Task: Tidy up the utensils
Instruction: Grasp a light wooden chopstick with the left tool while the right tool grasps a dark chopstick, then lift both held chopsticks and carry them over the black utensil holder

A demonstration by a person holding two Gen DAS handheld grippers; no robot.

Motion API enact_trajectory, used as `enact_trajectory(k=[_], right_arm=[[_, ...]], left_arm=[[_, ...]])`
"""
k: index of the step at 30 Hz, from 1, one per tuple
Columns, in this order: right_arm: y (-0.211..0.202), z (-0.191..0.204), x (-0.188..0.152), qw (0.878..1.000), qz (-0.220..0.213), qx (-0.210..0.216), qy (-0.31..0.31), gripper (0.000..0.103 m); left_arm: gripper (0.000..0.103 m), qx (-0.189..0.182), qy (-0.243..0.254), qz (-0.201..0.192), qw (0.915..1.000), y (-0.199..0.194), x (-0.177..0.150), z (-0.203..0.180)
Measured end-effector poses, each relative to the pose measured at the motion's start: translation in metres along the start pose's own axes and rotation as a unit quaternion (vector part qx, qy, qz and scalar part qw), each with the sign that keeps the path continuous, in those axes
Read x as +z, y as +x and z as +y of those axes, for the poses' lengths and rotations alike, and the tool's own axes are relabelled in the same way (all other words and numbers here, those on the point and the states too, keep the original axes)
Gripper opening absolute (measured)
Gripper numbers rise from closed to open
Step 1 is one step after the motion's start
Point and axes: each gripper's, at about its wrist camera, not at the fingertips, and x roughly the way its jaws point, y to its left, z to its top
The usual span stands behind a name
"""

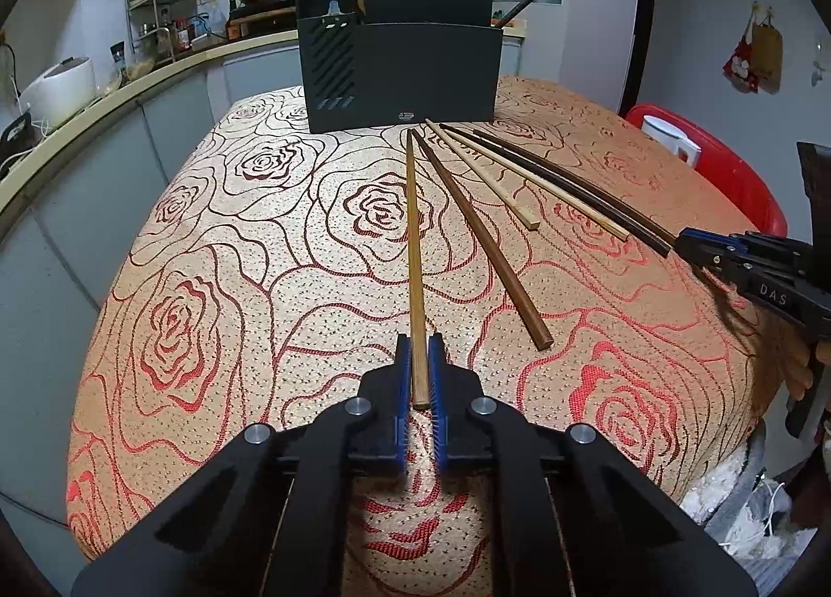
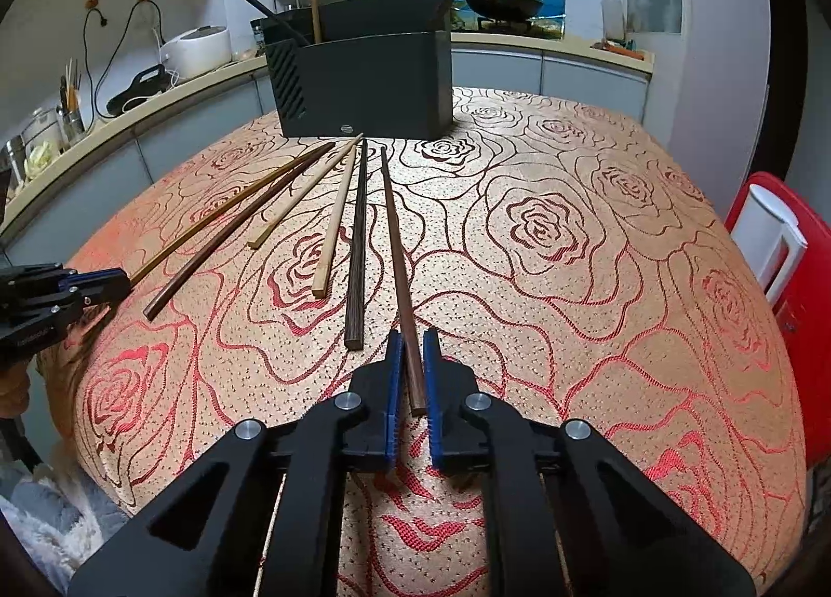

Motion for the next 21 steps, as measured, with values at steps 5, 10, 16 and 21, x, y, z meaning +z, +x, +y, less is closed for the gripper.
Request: enact_trajectory(k=[5,10,16,21], right_arm=[[-0.001,-0.003,0.001,1.0,0.004,0.007,0.012,0.007],[-0.021,-0.012,0.011,0.999,-0.023,0.008,0.032,0.007],[-0.05,-0.021,0.03,0.997,-0.062,0.01,0.048,0.007],[-0.076,-0.025,0.051,0.994,-0.1,0.013,0.047,0.007]], left_arm=[[0.006,0.0,0.002,-0.007,1.0,-0.004,0.003,0.002],[0.006,0.009,0.0,-0.034,0.9994,-0.024,0.016,0.013],[0.006,0.023,0.011,-0.073,0.997,-0.054,0.034,0.02],[0.006,0.039,0.029,-0.113,0.9924,-0.084,0.052,0.022]])
